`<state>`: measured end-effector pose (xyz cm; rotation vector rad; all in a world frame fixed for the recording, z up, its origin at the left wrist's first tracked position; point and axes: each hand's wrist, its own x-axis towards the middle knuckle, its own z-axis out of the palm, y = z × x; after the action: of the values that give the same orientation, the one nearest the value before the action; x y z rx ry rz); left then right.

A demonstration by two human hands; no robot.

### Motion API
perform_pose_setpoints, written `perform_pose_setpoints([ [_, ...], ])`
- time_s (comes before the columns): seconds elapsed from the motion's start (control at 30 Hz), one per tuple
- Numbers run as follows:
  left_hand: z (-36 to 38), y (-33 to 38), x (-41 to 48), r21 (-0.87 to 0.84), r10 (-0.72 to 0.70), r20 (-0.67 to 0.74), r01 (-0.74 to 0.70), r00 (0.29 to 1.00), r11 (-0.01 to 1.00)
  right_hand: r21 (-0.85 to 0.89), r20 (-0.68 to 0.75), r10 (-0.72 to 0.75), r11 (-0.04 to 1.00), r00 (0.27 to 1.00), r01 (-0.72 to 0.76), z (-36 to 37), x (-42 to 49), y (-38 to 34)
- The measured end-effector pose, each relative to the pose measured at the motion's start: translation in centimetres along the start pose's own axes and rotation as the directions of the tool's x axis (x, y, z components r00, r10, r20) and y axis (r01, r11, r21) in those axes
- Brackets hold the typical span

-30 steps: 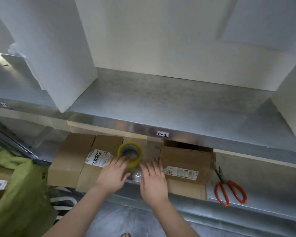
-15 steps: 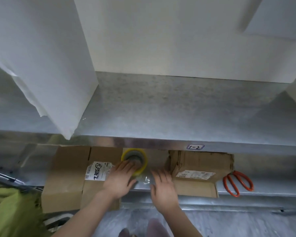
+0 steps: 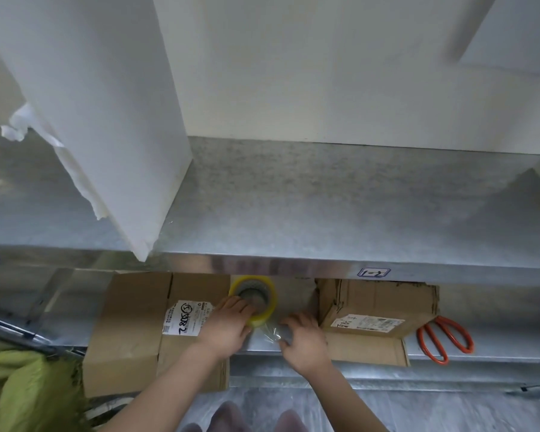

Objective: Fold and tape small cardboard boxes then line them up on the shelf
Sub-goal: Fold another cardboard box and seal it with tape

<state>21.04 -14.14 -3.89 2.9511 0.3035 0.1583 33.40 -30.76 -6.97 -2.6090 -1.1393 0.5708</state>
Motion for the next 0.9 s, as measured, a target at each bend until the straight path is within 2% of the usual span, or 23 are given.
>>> perform_pose_setpoints([
  [0.2,0.2,-0.3,0.0,-0.028,0.013,-0.015,-0.014,1.000,1.000,0.047,-0.024,0.000,0.999,1.000,0.001,0.5,-0.1,-0.1],
  [0.33,0.7,-0.6,0.0,-0.061,-0.007,0.017,0.008,1.000,0.998,0.023,-0.036,0.016,1.000,0.999,-0.015,0.9,0.2,0.1],
  [0.43,1.0,-1.0,0.4,-0.065,-0.024,0.064,0.028,0.998,0.997,0.068,-0.054,0.017,0.998,0.998,-0.013,1.0,0.6,0.2],
  [0.57,1.2,-1.6,0.9,-0.077,-0.004,0.055,0.008,0.998,0.997,0.197,-0.106,0.023,0.980,0.994,-0.001,1.1,0.2,0.4],
  [0.7,1.2,-2.3,0.5,-0.147,-0.044,0.066,0.054,0.997,0.988,0.430,-0.140,0.199,0.895,0.970,-0.121,-0.1,-0.3,0.4],
  [0.9,0.4,-2.0,-0.1,-0.191,-0.073,0.086,0.089,0.994,0.978,0.543,-0.096,0.260,0.822,0.961,-0.169,-1.1,-0.9,-0.3],
])
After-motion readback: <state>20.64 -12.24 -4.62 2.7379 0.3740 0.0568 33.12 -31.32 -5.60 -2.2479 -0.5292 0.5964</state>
